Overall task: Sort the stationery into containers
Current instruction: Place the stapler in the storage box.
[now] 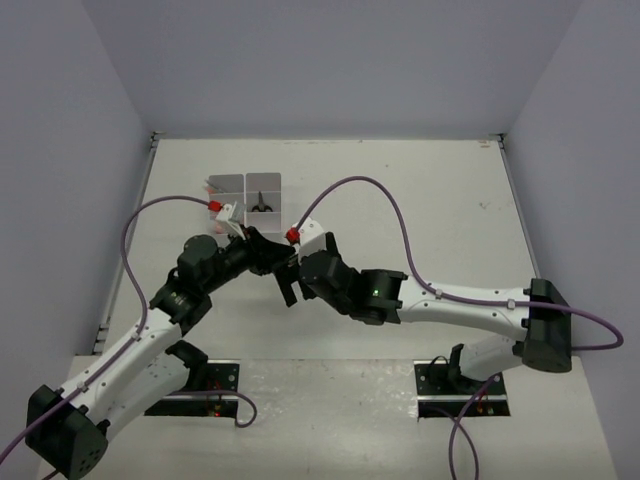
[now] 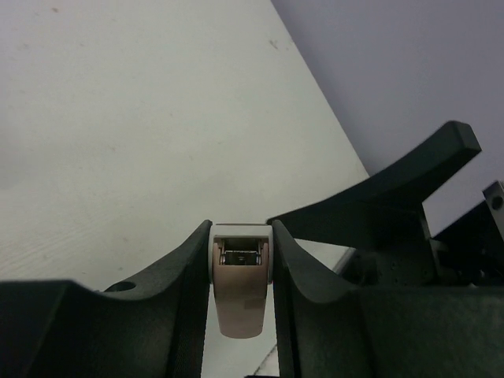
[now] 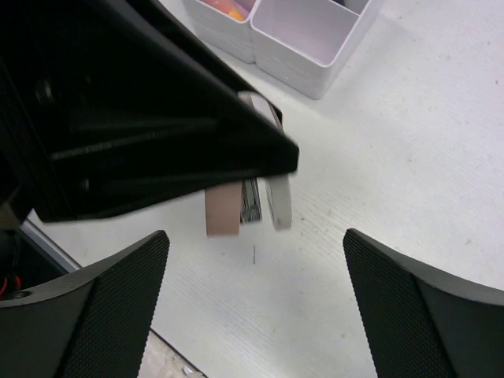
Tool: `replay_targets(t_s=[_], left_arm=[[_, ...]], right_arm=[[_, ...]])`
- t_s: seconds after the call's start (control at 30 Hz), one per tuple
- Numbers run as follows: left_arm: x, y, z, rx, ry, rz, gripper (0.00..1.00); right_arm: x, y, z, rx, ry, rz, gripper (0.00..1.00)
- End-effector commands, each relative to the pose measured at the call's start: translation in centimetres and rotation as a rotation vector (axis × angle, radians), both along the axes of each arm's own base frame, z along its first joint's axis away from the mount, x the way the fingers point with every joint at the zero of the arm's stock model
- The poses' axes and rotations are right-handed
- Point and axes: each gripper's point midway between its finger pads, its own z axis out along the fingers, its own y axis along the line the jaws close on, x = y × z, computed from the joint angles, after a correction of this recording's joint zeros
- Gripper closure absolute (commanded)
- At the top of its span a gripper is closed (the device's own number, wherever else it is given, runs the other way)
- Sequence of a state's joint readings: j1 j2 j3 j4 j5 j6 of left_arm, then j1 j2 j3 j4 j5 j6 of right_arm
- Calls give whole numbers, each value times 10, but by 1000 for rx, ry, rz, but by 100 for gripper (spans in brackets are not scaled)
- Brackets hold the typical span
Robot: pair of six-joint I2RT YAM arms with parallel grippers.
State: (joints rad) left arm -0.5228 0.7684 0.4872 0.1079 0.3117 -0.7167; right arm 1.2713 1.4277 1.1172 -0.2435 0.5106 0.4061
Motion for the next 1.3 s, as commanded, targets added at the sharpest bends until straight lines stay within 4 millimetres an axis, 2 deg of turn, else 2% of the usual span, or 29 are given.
replay_targets(t_s=[0.0,0.07,0.1,0.13,0.23,0.3,0.37,0.43,0.5,0.6,0.67,0.87,1.17,1.27], left_arm=[[42,30,18,130,-98,222,100],[59,39,26,225,-176,269,100],[63,42,21,241,-166,294,100],[70,42,27,250,-209,300,100],[87,36,30,379,-379,235,100],[99,34,38,427,-509,180,100],[106,27,35,436,-578,61,100],[130,45,37,396,-586,22,100],[133,48,38,351,-663,-106,100],[135,48,38,384,-760,-152,100],[143,44,25,448,-803,-235,100],[160,51,-12,561,-731,-283,100],[160,51,-51,574,-655,-337,99],[159,52,-66,589,-631,-361,96]], right_arm=[[5,-21,9,47,21,-68,1],[4,-39,6,38,20,-108,1],[3,-43,7,48,21,-112,1],[4,-52,6,44,20,-127,1],[-2,-83,18,106,10,-153,1],[-6,-98,25,142,3,-160,1],[-10,-109,25,154,2,-158,1],[-15,-120,35,196,-8,-152,1],[-19,-129,42,225,-17,-144,1],[-22,-136,43,229,-24,-136,1],[-25,-145,47,246,-32,-135,1],[-28,-160,48,248,-54,-138,1],[-31,-172,51,258,-65,-143,1],[-31,-175,52,258,-65,-146,1]])
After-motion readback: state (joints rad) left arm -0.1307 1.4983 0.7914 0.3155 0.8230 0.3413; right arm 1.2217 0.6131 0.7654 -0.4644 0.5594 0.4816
